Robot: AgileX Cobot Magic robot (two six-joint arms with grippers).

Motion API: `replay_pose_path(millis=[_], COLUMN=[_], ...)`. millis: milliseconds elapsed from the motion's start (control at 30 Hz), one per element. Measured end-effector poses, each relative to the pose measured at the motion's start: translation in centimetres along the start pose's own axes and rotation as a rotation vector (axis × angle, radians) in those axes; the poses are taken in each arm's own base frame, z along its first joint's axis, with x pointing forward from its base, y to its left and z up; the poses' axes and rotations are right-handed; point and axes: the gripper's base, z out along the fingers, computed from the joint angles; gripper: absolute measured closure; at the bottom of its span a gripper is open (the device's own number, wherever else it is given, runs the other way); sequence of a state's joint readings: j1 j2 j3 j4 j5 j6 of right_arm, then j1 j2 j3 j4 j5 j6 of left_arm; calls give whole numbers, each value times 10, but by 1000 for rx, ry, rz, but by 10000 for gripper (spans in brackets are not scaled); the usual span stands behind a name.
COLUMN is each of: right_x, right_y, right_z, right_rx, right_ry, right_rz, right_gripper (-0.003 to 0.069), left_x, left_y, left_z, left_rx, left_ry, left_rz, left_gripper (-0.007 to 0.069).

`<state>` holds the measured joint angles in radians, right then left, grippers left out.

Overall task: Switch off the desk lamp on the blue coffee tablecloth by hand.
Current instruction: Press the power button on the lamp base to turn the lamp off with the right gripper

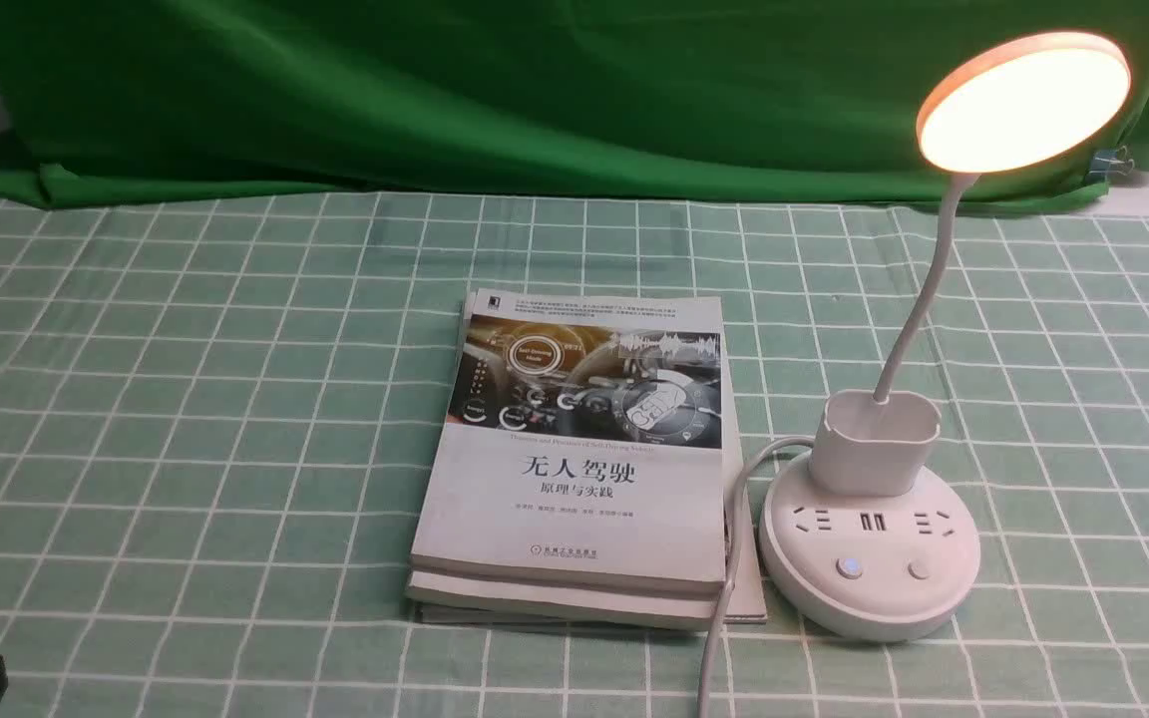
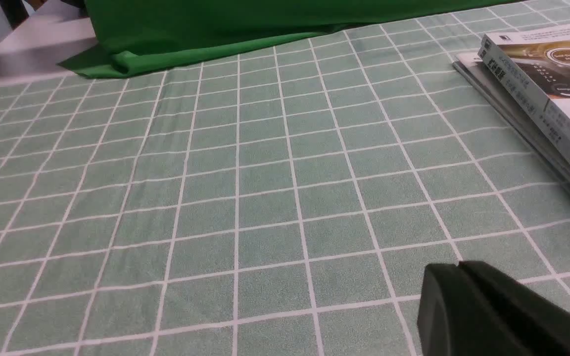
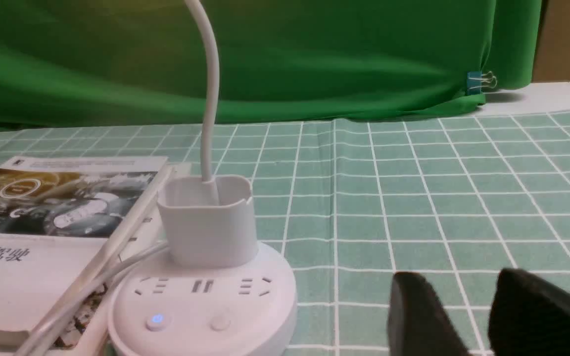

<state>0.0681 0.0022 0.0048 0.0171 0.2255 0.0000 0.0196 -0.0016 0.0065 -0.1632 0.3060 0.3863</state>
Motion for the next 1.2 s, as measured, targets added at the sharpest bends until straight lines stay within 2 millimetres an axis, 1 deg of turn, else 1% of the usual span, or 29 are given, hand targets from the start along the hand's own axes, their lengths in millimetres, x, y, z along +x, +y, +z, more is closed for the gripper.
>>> replay_pose_path(millis=[767,800,900,1000,1067,1200], right_x=[0,-1,-4,-12,-15,-21], right_y=[0,0,2,2,2,0], right_z=[0,0,0,-1,-1,-2], right_rx=[-1,-4,-30,-65,-76,-93], right_ry=[-5,-10,-37,-120,-149,-222], right_rz=[3,37,284,638,732,807], right_gripper=[421,421,421,421,421,426], left_x=[0,0,0,0,0,0], left_y=[0,0,0,0,0,0], left_z=[0,0,0,0,0,0], left_rx=[0,0,0,0,0,0], left_ry=[0,0,0,0,0,0], left_rz=[0,0,0,0,0,0], left_gripper=[624,624,624,624,624,624])
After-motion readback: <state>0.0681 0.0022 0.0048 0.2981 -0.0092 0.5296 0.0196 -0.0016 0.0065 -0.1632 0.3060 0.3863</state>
